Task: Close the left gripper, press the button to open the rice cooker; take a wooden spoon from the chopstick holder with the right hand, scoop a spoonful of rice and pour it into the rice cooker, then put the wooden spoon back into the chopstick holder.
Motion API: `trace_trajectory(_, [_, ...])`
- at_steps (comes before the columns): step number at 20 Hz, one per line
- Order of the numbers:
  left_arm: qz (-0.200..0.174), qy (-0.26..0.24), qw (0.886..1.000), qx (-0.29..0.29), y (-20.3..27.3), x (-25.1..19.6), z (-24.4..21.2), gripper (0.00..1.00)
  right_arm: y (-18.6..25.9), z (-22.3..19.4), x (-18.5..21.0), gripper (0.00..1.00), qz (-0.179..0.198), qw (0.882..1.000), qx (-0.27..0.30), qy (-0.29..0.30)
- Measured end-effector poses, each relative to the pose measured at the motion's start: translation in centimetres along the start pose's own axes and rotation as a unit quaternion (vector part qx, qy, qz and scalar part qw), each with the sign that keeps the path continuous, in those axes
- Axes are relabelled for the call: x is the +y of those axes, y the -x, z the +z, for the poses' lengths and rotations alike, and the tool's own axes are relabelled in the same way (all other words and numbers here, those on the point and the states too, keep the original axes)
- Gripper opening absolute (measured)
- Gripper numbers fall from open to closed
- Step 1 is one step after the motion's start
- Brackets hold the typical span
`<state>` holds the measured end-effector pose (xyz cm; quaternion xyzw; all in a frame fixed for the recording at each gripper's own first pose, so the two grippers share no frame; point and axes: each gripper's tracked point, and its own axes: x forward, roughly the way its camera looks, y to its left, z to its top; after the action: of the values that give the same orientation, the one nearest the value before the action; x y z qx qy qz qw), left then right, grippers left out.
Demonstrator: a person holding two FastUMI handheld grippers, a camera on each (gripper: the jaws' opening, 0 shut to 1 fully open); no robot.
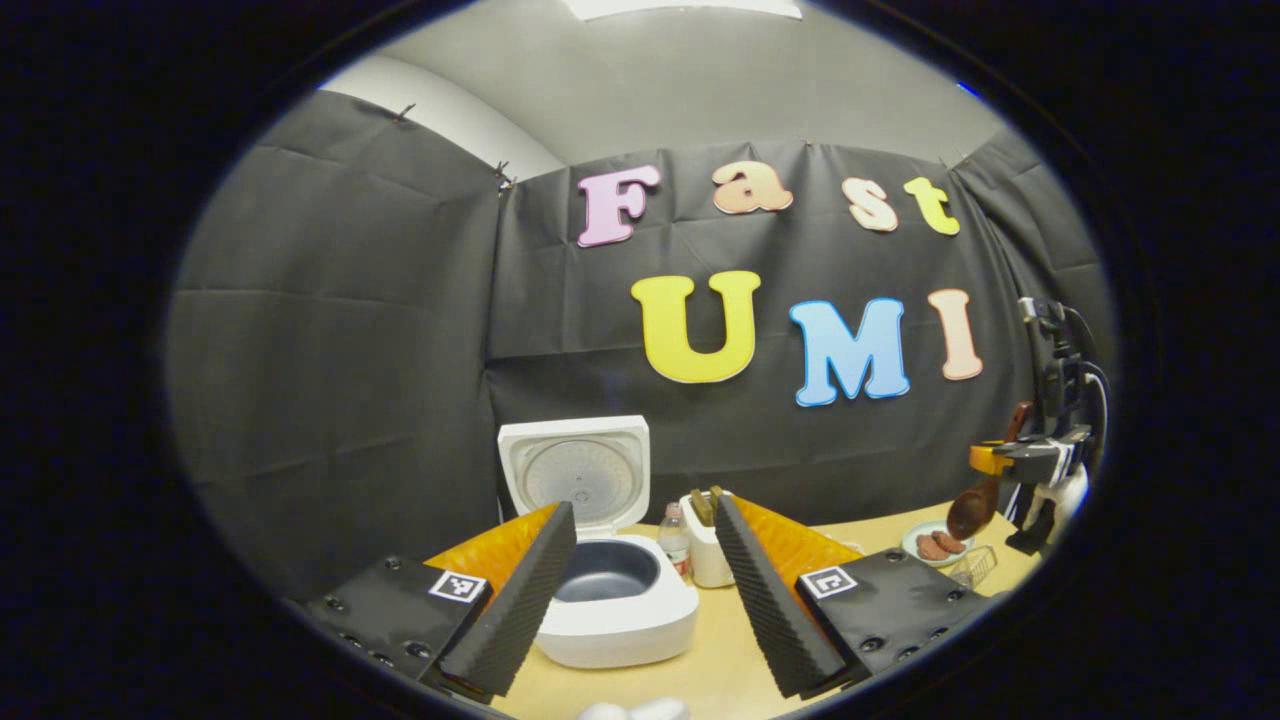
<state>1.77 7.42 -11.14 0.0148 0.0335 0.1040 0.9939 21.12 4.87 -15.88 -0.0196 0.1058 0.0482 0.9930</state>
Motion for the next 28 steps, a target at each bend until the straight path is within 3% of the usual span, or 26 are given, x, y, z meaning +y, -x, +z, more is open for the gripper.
trace_trajectory(2, [0.002, -0.001, 1.000, 0.001, 0.1, 0.8, -0.2, 1.00, -0.6, -2.5, 3.4, 0.13, 0.017, 1.000, 0.017, 0.014])
trace_trajectory(3, [0.003, 0.001, 1.000, 0.000, 0.3, 1.1, -0.2, 0.96, -1.2, -3.9, 4.9, 0.14, 0.025, 0.999, 0.025, 0.026])
trace_trajectory(6, [0.005, -0.004, 1.000, 0.000, 0.3, 1.8, -0.1, 0.96, -3.0, -8.4, 7.9, 0.13, 0.036, 0.995, 0.053, 0.073])
trace_trajectory(7, [0.005, -0.007, 1.000, -0.002, 0.3, 1.9, -0.1, 1.00, -3.6, -9.8, 8.2, 0.13, 0.034, 0.993, 0.065, 0.093])
trace_trajectory(12, [0.004, -0.019, 1.000, -0.006, 0.2, 2.1, 0.2, 0.96, -5.0, -15.1, 8.3, 0.13, 0.024, 0.978, 0.095, 0.183])
trace_trajectory(15, [0.005, -0.021, 1.000, -0.001, 0.0, 2.1, -0.6, 1.00, -5.6, -17.1, 8.0, 0.14, 0.023, 0.971, 0.112, 0.209])
trace_trajectory(18, [0.007, -0.030, 1.000, 0.005, -0.2, 2.1, -1.1, 0.96, -6.2, -18.8, 8.4, 0.13, 0.027, 0.971, 0.125, 0.204])
trace_trajectory(23, [0.007, -0.035, 0.999, 0.014, 0.0, 2.6, -1.6, 1.00, -6.1, -19.6, 10.1, 0.13, 0.036, 0.973, 0.134, 0.183])
trace_trajectory(28, [0.009, -0.038, 0.999, 0.016, -0.3, 3.3, -1.5, 0.98, -5.6, -20.5, 12.2, 0.14, 0.061, 0.984, 0.155, 0.069])
